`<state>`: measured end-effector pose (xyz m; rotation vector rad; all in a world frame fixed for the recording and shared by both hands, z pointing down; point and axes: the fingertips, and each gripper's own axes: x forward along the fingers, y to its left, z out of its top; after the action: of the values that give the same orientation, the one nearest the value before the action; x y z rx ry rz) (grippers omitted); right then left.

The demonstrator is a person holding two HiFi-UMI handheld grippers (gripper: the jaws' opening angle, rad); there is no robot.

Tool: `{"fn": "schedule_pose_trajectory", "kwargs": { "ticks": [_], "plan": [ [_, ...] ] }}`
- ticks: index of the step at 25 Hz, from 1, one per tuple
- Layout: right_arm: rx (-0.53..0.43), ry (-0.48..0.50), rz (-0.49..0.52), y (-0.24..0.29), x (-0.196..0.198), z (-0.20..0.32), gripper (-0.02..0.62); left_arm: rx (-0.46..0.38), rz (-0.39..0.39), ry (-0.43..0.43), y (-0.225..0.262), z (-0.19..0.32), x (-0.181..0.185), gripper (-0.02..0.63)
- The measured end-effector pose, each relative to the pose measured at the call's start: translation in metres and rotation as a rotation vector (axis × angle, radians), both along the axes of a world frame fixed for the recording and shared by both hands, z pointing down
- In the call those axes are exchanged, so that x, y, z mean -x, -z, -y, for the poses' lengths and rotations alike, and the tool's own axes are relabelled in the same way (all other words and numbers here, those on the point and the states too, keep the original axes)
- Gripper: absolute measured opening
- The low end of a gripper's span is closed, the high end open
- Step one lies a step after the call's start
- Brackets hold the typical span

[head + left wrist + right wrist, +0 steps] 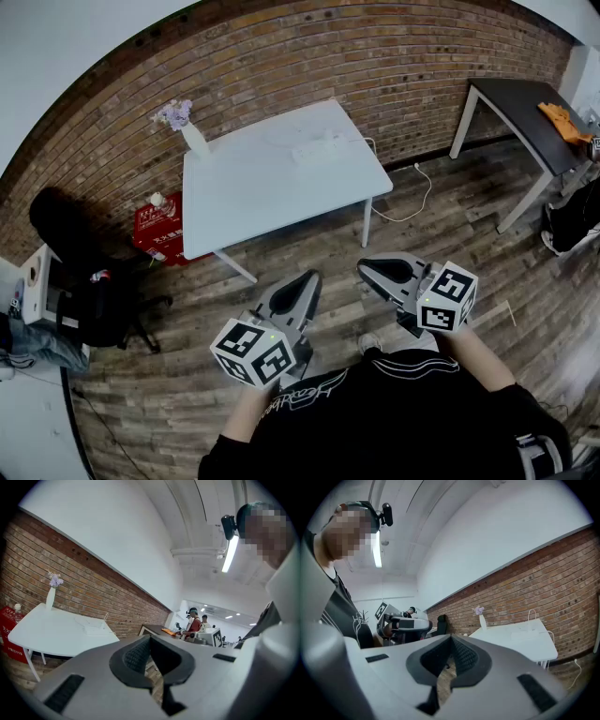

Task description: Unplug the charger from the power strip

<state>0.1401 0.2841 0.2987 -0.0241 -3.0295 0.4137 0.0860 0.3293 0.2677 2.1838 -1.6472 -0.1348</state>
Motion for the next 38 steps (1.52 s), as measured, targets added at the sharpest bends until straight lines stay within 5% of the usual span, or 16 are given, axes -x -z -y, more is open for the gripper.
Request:
{"fn": "schedule_pose_trajectory", "kwargs": {
  "ticks": [11, 38],
  "plan": [
    [0.081, 0.043, 0.028, -0.004, 0.002, 0.043, -0.003, 0.024, -0.017, 0.011, -0.009, 0.048, 0.001, 0.003],
    [0.0, 0.045, 0.044, -0.007, -0.006, 0.184, -0.002, -0.017, 0.038, 0.064, 0.0, 0.188, 0.004, 0.005]
  ]
}}
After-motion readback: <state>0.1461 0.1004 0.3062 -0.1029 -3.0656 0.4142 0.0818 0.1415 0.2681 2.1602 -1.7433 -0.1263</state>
